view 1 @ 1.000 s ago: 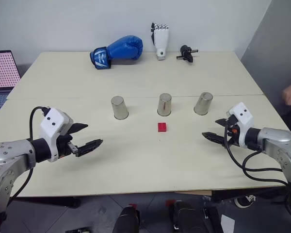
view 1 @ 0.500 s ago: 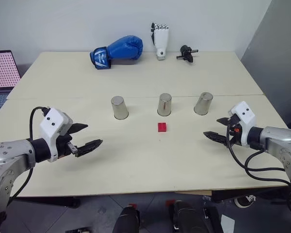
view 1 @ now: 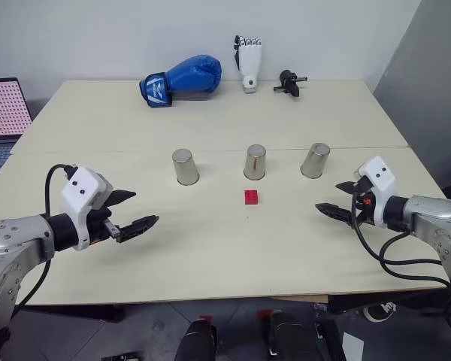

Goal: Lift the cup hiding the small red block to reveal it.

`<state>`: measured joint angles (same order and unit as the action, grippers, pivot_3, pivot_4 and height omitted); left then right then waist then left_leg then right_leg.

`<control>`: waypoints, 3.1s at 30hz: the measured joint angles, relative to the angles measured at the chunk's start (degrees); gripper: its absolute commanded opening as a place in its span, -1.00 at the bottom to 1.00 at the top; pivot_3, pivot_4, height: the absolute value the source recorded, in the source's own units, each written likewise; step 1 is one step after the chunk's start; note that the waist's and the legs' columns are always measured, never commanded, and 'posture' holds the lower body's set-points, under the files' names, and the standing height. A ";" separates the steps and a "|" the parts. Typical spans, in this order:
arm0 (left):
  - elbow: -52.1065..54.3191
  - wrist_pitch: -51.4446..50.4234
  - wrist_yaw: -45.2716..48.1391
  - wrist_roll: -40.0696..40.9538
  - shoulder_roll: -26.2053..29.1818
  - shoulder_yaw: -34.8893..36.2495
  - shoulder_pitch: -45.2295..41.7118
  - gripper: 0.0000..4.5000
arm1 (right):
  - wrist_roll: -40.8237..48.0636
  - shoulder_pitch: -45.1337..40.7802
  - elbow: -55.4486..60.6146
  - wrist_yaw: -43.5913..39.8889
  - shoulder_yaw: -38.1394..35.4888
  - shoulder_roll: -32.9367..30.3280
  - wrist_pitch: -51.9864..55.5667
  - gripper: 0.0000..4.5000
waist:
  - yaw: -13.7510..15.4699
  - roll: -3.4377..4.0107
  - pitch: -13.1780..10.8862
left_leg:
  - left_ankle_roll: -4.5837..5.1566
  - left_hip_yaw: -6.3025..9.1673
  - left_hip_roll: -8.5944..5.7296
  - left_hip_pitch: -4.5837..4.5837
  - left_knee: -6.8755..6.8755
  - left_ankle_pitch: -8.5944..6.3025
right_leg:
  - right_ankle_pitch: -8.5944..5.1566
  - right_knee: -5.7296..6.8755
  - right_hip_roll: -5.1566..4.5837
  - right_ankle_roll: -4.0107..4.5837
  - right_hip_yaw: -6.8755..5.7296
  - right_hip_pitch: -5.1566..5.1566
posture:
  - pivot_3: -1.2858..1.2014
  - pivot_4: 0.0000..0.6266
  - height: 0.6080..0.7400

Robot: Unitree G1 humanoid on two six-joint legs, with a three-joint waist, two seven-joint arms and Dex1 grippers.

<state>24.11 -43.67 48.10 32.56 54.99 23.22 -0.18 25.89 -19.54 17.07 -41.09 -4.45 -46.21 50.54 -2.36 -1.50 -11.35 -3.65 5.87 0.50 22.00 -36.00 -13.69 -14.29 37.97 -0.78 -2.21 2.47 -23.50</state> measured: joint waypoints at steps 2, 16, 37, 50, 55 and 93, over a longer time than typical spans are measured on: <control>-0.04 0.03 0.01 -0.02 0.00 0.00 -0.10 1.00 | 0.00 -0.02 0.00 0.01 0.00 0.00 0.00 1.00 | 0.00 0.00 0.00 | 0.00 0.00 0.00 0.00 0.00 0.00 | 0.00 0.00 0.00 0.00 -0.01 0.00 | 0.03 -0.52 1.00; -1.27 0.17 0.09 -0.25 0.00 -0.41 -1.17 1.00 | 0.01 0.01 0.01 1.11 -0.03 0.40 0.00 1.00 | 0.00 0.00 0.00 | 0.00 0.00 0.00 0.00 0.00 0.00 | 0.00 0.01 0.00 0.00 -0.01 0.00 | 0.03 -0.52 1.00; -1.29 0.17 0.08 -1.09 0.01 -0.41 -1.10 1.00 | -0.62 -0.74 -1.77 2.40 0.01 0.98 -0.36 1.00 | 0.19 0.03 -0.01 | 0.02 0.53 -0.32 0.03 0.00 0.04 | -0.08 0.02 -0.32 0.11 -0.50 0.24 | 0.03 -0.52 1.00; -1.45 0.17 0.20 -1.25 0.01 -0.41 -1.35 1.00 | -1.57 -0.84 -1.77 2.53 0.02 1.07 -0.69 1.00 | -0.44 0.15 -0.06 | 0.02 2.14 -0.83 0.74 0.02 0.34 | -0.26 0.06 -0.82 0.17 -2.06 0.27 | 0.03 -0.52 1.00; -1.45 0.17 0.24 -1.26 0.01 -0.41 -1.35 1.00 | -1.80 -0.84 -1.79 2.59 0.02 1.13 -0.66 1.00 | 0.26 0.19 -0.08 | 0.02 1.72 -0.75 0.65 0.01 0.33 | -0.25 0.05 -0.72 0.15 -1.64 0.23 | 0.03 -0.52 1.00; -1.74 0.33 0.84 -2.12 0.23 -2.10 -2.61 1.00 | -2.64 -3.58 -4.23 3.09 1.47 3.69 -1.23 1.00 | 0.44 0.19 -0.08 | 0.02 1.55 -0.73 0.60 0.00 0.33 | -0.21 0.05 -0.70 0.11 -1.47 0.20 | 0.03 -0.52 1.00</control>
<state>22.37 -43.34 48.93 30.44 55.23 21.13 -2.79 23.25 -23.13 12.83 -38.00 -2.98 -42.52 49.31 -1.92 -1.30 -11.43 -3.63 7.42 -0.24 22.60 -36.00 -13.36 -14.50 38.03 -1.48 -2.11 1.00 -23.30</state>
